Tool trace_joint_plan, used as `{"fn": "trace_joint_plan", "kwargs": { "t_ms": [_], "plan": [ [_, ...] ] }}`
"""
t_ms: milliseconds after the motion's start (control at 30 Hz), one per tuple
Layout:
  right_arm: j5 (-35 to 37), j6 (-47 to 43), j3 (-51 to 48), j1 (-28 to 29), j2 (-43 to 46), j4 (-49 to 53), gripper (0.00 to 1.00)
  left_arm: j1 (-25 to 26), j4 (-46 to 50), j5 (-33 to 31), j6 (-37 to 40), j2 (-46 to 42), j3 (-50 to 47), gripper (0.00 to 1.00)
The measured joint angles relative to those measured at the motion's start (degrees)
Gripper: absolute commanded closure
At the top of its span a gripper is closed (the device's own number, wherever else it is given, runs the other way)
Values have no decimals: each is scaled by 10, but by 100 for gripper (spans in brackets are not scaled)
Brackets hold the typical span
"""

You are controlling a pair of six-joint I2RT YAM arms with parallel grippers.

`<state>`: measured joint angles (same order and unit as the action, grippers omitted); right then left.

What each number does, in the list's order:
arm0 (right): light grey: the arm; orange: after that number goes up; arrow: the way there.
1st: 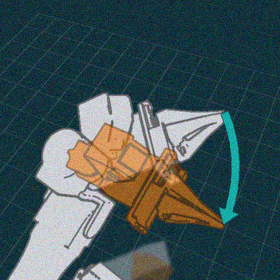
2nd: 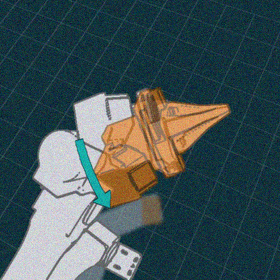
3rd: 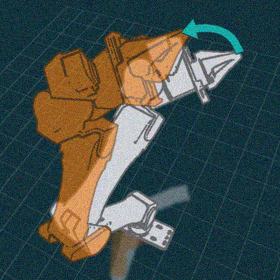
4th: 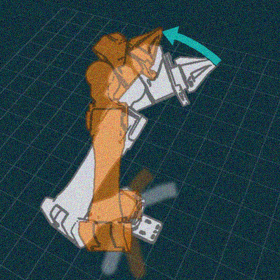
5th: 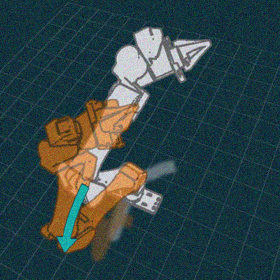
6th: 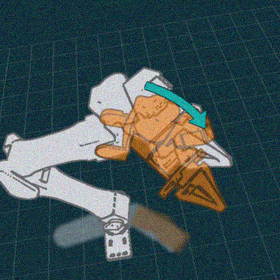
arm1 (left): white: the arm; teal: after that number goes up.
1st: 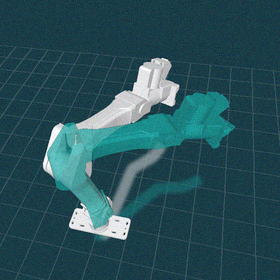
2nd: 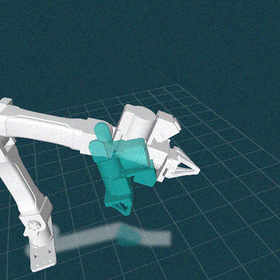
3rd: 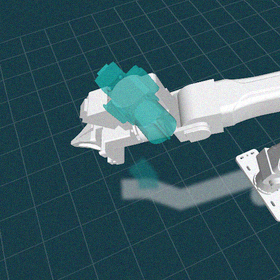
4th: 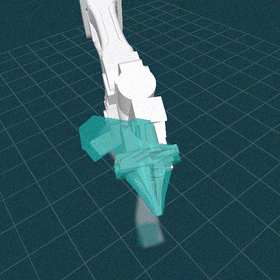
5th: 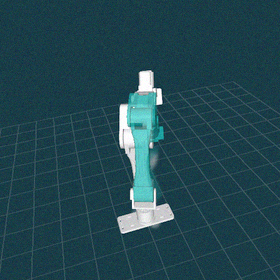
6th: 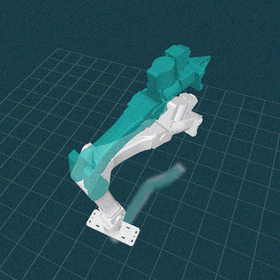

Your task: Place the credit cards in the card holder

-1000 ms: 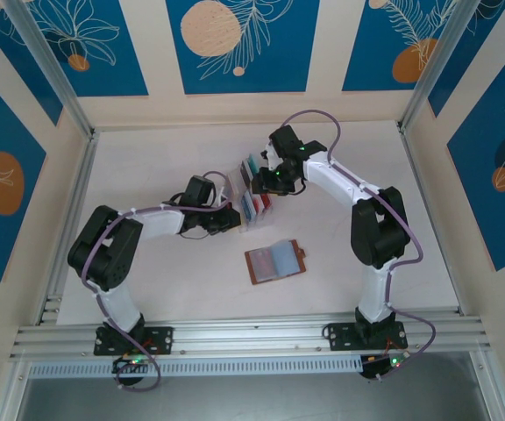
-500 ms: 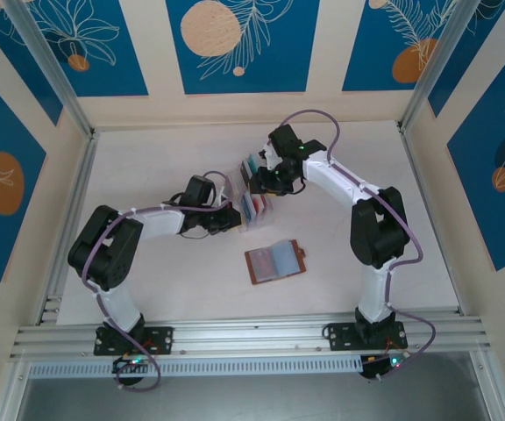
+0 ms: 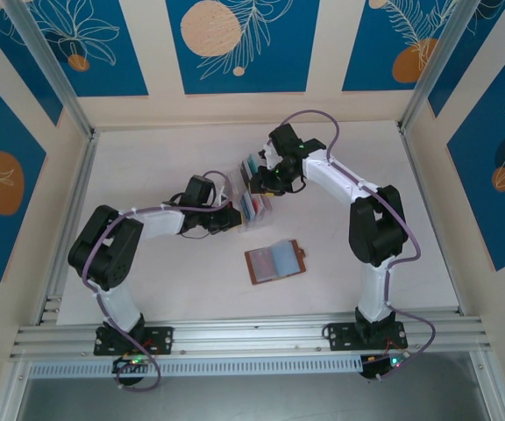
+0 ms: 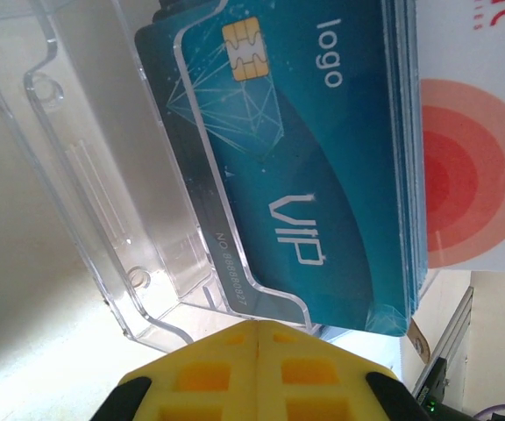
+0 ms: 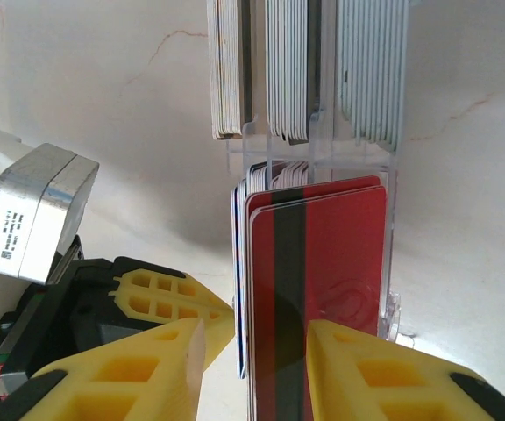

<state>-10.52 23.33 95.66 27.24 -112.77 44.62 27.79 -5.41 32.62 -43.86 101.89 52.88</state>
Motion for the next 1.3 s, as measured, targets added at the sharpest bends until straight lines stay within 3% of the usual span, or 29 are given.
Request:
{"fn": "trace_joint_plan", "kwargs": {
  "t_ms": [233, 1100, 1300],
  "plan": [
    [0, 0, 0, -2, 0, 2, 69, 0, -2, 0, -6, 0, -1, 96],
    [-17, 0, 0, -9, 8, 11, 69, 0, -14, 0, -7, 2, -8, 96],
    [-13, 1, 7, -9, 8, 22, 61, 0, -15, 2, -8, 6, -10, 96]
  ]
}}
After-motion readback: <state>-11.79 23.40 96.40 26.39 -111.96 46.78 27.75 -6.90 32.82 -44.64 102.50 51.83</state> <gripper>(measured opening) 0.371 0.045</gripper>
